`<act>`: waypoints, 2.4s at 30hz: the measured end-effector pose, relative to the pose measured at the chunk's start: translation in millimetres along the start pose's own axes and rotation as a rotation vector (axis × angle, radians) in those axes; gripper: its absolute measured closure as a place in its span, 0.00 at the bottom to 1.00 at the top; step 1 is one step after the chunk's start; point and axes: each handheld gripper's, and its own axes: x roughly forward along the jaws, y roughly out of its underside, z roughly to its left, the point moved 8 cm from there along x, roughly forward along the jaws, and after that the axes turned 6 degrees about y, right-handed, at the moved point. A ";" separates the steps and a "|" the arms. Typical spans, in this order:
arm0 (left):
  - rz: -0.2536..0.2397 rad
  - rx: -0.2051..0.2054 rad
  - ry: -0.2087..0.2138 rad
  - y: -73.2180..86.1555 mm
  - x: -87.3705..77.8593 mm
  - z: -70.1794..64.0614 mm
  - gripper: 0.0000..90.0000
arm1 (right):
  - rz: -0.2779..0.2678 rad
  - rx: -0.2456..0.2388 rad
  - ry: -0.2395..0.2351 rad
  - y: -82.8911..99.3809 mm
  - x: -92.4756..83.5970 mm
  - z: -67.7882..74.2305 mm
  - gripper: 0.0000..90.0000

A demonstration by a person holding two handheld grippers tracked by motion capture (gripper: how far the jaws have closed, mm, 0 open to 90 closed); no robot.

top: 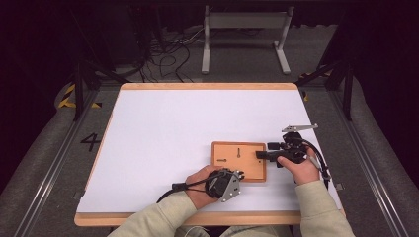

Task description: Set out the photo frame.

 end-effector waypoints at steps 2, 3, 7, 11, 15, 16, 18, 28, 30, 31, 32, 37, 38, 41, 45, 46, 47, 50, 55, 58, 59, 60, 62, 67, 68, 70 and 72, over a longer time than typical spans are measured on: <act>0.001 0.006 -0.003 0.2 -0.2 0.0 0.94 | 0.011 -0.003 -0.004 0.5 4.3 0.8 0.22; 0.001 0.006 -0.003 0.2 -0.2 0.0 0.94 | 0.011 -0.003 -0.004 0.5 4.3 0.8 0.22; -0.010 0.000 -0.001 0.2 0.0 -0.6 0.94 | 0.033 -0.009 -0.015 1.8 13.6 3.9 0.22; -0.009 0.005 0.000 0.4 -0.3 -0.7 0.94 | 0.050 -0.027 -0.048 3.2 21.0 9.9 0.23; -0.016 -0.010 0.003 0.5 -0.1 -1.0 0.94 | 0.066 -0.045 -0.080 4.8 25.3 16.6 0.28; -0.026 -0.023 0.007 0.2 0.4 -1.4 0.94 | 0.070 -0.049 -0.076 4.9 25.6 17.2 0.28; -0.026 -0.033 0.015 0.1 0.3 -1.0 0.93 | 0.068 -0.052 -0.079 5.1 24.8 16.8 0.29; 0.007 -0.128 0.094 3.5 -9.3 0.5 0.74 | 0.056 -0.096 -0.085 5.4 18.8 16.8 0.32; 0.004 -0.144 0.124 6.7 -16.8 -0.6 0.68 | 0.050 -0.126 -0.087 5.4 15.4 17.7 0.34; 0.004 -0.144 0.124 6.7 -16.8 -0.6 0.64 | 0.050 -0.126 -0.087 5.4 15.4 17.7 0.34; 0.007 -0.165 0.128 8.8 -20.7 0.2 0.64 | 0.048 -0.138 -0.088 5.4 13.4 18.5 0.35; -0.006 -0.244 0.149 14.7 -35.0 -0.5 0.54 | 0.041 -0.188 -0.092 4.9 6.2 21.1 0.39; -0.014 -0.259 0.157 15.4 -39.2 -1.2 0.54 | 0.042 -0.200 -0.089 4.9 4.6 21.5 0.40; -0.033 -0.283 0.163 17.3 -48.4 -0.6 0.53 | 0.048 -0.238 -0.083 4.9 -0.3 24.3 0.42; -0.060 -0.342 0.154 24.9 -62.8 3.9 0.52 | 0.062 -0.307 -0.073 5.2 -8.6 28.7 0.46; -0.060 -0.355 0.146 27.1 -65.2 5.2 0.51 | 0.066 -0.325 -0.071 5.5 -10.9 29.7 0.47; -0.060 -0.355 0.146 27.1 -65.2 5.2 0.50 | 0.066 -0.325 -0.071 5.5 -10.9 29.7 0.47; -0.071 -0.378 0.131 30.8 -71.3 9.0 0.49 | 0.069 -0.380 -0.058 7.1 -16.5 33.3 0.49; -0.076 -0.433 0.108 40.6 -83.5 14.8 0.49 | 0.073 -0.445 -0.039 9.6 -22.0 36.9 0.51; -0.076 -0.465 0.092 46.5 -88.4 19.9 0.49 | 0.078 -0.477 -0.025 11.3 -24.9 38.1 0.52; -0.083 -0.473 0.091 47.8 -89.9 21.3 0.49 | 0.080 -0.486 -0.020 11.7 -25.8 38.6 0.53; -0.085 -0.477 0.086 49.2 -91.0 22.7 0.49 | 0.081 -0.499 -0.013 12.0 -26.6 38.8 0.53; -0.092 -0.493 0.080 53.5 -94.8 25.5 0.49 | 0.086 -0.518 -0.001 12.8 -28.1 39.9 0.54; -0.103 -0.556 0.067 67.6 -101.1 31.8 0.49 | 0.108 -0.570 0.037 15.4 -33.0 44.2 0.56; -0.103 -0.556 0.067 67.6 -101.1 31.8 0.48 | 0.108 -0.570 0.037 15.4 -33.0 44.2 0.56; -0.104 -0.581 0.057 74.7 -103.4 35.4 0.48 | 0.111 -0.586 0.043 16.5 -35.2 45.9 0.57; -0.096 -0.587 0.027 81.4 -104.6 39.9 0.48 | 0.107 -0.605 0.035 17.9 -38.4 47.5 0.60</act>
